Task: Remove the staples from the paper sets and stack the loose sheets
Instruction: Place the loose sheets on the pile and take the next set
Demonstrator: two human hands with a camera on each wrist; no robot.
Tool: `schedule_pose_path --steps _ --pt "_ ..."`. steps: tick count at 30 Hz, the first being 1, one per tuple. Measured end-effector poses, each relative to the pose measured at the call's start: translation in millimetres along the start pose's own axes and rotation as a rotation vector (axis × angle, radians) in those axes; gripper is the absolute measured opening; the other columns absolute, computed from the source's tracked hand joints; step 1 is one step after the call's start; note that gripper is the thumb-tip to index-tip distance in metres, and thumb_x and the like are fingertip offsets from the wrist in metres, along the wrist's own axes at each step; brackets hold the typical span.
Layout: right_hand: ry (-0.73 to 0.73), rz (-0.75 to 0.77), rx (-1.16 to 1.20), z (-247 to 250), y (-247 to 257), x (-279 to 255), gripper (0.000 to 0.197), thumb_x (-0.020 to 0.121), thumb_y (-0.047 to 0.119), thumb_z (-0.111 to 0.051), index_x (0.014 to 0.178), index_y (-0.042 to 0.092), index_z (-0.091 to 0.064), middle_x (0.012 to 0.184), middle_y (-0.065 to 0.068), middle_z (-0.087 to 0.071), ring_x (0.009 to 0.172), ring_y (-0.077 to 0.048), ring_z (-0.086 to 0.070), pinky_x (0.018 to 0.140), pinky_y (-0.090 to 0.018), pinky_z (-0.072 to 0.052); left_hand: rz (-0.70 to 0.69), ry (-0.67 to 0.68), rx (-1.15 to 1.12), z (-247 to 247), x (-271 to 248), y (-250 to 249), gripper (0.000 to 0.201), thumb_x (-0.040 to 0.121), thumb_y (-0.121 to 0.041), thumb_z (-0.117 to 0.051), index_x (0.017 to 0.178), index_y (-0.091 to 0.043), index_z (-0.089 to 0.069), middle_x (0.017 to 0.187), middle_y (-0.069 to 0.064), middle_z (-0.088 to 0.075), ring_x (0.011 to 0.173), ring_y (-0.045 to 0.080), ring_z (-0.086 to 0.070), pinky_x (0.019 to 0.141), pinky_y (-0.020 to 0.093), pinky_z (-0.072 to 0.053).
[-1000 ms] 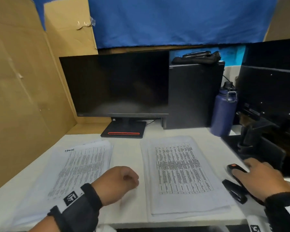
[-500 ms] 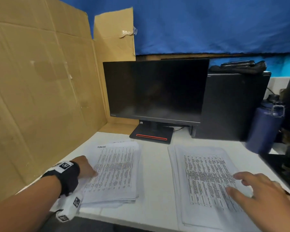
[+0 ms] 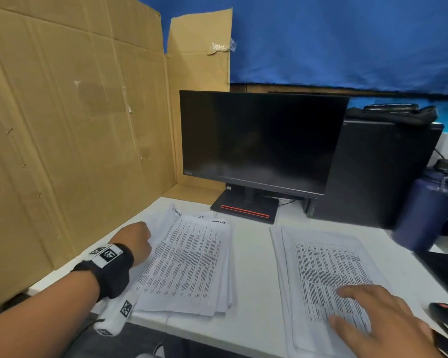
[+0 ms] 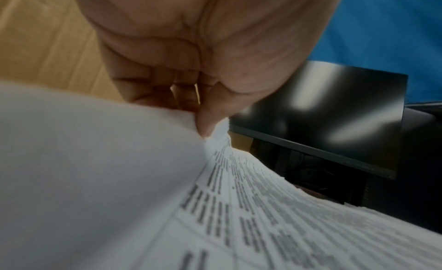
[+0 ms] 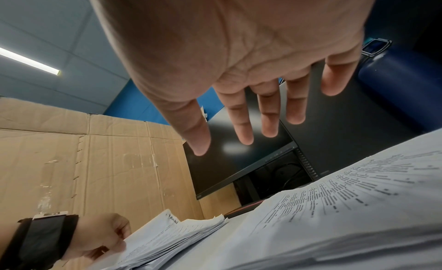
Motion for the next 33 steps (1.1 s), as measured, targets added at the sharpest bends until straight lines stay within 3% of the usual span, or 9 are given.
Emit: schedule_pose_path --steps 5,12,14,17,20,22,25,30,33 --pt "0.041 0.009 0.032 -4 13 2 0.043 0.078 0.073 -0.059 0.114 0.065 -0.037 0.132 0.033 -0.032 0.129 -0.001 -0.034 0.106 -0.031 -0.030 -0.012 -0.094 -0.390 15 -17 -9 0.008 0.097 -0.009 -0.057 0.099 -0.015 -0.062 0.095 0.003 -0.066 0.086 0.024 -0.060 0.067 0.029 -0.041" --pt "0.104 0.062 0.270 -9 37 16 0.040 0.080 0.058 -0.071 0.110 0.060 -0.044 0.131 0.032 -0.039 0.129 -0.003 -0.039 0.111 -0.034 -0.031 -0.232 -0.230 -0.618 65 -73 -49 0.014 0.107 -0.023 -0.048 0.094 -0.020 -0.055 0.079 -0.001 -0.062 0.062 0.017 -0.051 0.055 0.031 -0.040" --pt "0.067 0.068 0.465 -7 44 22 0.053 0.078 0.052 -0.076 0.122 0.053 -0.047 0.135 0.027 -0.046 0.130 -0.002 -0.042 0.111 -0.031 -0.033 -0.319 -0.266 -0.697 85 -87 -59 0.014 0.106 -0.021 -0.050 0.092 -0.023 -0.054 0.069 -0.003 -0.058 0.058 0.018 -0.049 0.058 0.034 -0.043" --pt "0.019 0.075 0.760 2 58 31 0.087 0.065 0.066 -0.075 0.140 0.045 -0.038 0.134 0.022 -0.054 0.128 0.001 -0.048 0.112 -0.035 -0.039 -0.394 -0.294 -0.955 108 -108 -77 0.015 0.104 -0.013 -0.055 0.092 -0.021 -0.054 0.056 -0.013 -0.057 0.051 0.006 -0.049 0.054 0.030 -0.046" --pt "-0.061 0.100 1.036 17 74 31 0.064 0.081 0.046 -0.075 0.138 0.041 -0.046 0.126 0.019 -0.067 0.119 -0.001 -0.061 0.105 -0.039 -0.048 -0.402 -0.112 -1.240 103 -130 -103 0.016 0.101 -0.013 -0.062 0.109 -0.025 -0.057 0.075 -0.008 -0.076 0.070 0.009 -0.071 0.075 0.036 -0.056" --pt "-0.165 0.110 1.100 29 75 27 0.037 0.097 0.017 -0.062 0.130 0.033 -0.060 0.119 0.018 -0.072 0.112 -0.001 -0.067 0.100 -0.036 -0.050 -0.429 0.027 -1.264 85 -143 -120 0.019 0.101 -0.031 -0.063 0.120 -0.030 -0.059 0.101 -0.003 -0.081 0.094 0.018 -0.077 0.094 0.050 -0.055" --pt "-0.244 0.076 1.067 38 61 21 0.028 0.099 0.012 -0.057 0.114 0.032 -0.069 0.107 0.021 -0.075 0.101 0.001 -0.070 0.094 -0.036 -0.052 -0.407 0.127 -1.266 64 -156 -138 0.036 0.093 -0.054 -0.053 0.113 -0.030 -0.071 0.115 -0.002 -0.078 0.111 0.023 -0.073 0.104 0.058 -0.050" --pt "-0.249 -0.004 1.135 48 34 16 0.028 0.096 0.006 -0.061 0.108 0.028 -0.072 0.104 0.010 -0.078 0.097 -0.011 -0.074 0.094 -0.046 -0.053 -0.326 0.202 -1.368 46 -161 -157 0.030 0.108 -0.021 -0.047 0.106 -0.021 -0.077 0.109 0.007 -0.080 0.105 0.030 -0.076 0.104 0.062 -0.051" --pt "-0.390 0.040 1.109 58 29 9 0.029 0.095 0.009 -0.061 0.102 0.036 -0.069 0.098 0.023 -0.076 0.088 0.005 -0.071 0.083 -0.032 -0.052 -0.376 0.132 -1.423 45 -171 -171 0.027 0.107 -0.013 -0.048 0.115 -0.025 -0.071 0.113 0.000 -0.080 0.109 0.025 -0.075 0.104 0.057 -0.052"
Point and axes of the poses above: each hand's wrist, its own x-axis towards the middle knuckle, its own z-axis out of the back of the hand, y = z × x, the point moved 4 cm from there along x, towards the middle knuckle
